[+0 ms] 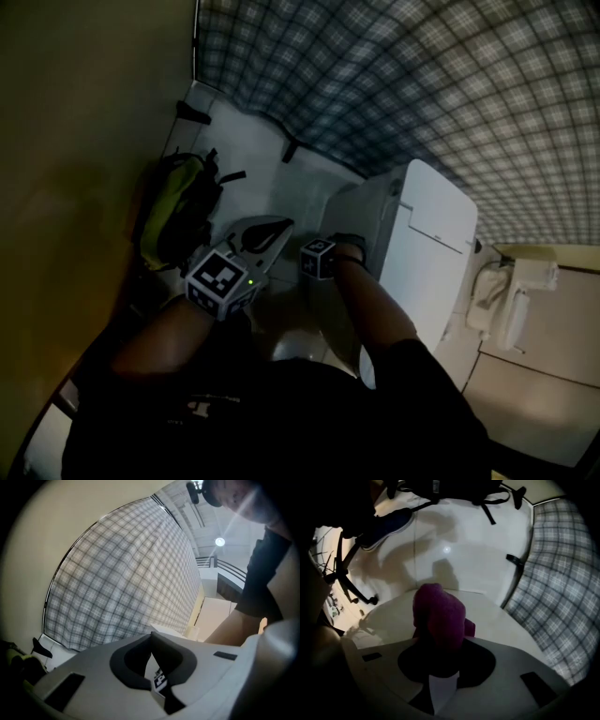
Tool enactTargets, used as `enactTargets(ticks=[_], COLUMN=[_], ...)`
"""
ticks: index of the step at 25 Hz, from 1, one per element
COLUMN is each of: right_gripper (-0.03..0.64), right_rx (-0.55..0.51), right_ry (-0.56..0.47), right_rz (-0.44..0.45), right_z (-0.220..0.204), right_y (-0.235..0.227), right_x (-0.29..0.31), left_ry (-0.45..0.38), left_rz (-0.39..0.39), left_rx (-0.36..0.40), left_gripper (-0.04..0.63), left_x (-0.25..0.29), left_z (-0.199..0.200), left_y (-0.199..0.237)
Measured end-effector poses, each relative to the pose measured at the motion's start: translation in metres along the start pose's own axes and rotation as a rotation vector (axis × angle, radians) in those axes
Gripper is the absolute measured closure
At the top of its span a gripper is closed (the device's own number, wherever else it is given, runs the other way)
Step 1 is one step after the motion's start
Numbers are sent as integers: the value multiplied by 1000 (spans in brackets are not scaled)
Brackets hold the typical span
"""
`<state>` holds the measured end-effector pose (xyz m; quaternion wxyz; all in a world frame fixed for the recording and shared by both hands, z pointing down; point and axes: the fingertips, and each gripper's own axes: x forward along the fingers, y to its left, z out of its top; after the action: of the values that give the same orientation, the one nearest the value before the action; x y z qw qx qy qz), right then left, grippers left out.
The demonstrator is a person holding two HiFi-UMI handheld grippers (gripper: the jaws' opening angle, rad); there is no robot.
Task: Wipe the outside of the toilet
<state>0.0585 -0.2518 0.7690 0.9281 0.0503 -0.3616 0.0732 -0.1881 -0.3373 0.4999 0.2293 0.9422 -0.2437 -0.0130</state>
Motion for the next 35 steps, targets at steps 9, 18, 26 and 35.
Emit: enactTargets(ticks=[9,18,26,35], right_gripper=[525,525,525,531], right_rx=[-252,64,65,4], right_ry=[-64,-231,-169,-49], right_rz=[201,-35,-232,-158], right_z=[48,55,52,32], right_y=[188,10,-93,-79], right_x=[52,-16,0,35], left_ry=[6,-4,13,35], left_rz=[9,15,35,39], left_rx=[24,-15,-78,-54], left_gripper=[600,600,600,600], left_x=[-5,-11,-9,-2], left_z=[0,-1,-10,-9], left_y=[-12,5,22,24])
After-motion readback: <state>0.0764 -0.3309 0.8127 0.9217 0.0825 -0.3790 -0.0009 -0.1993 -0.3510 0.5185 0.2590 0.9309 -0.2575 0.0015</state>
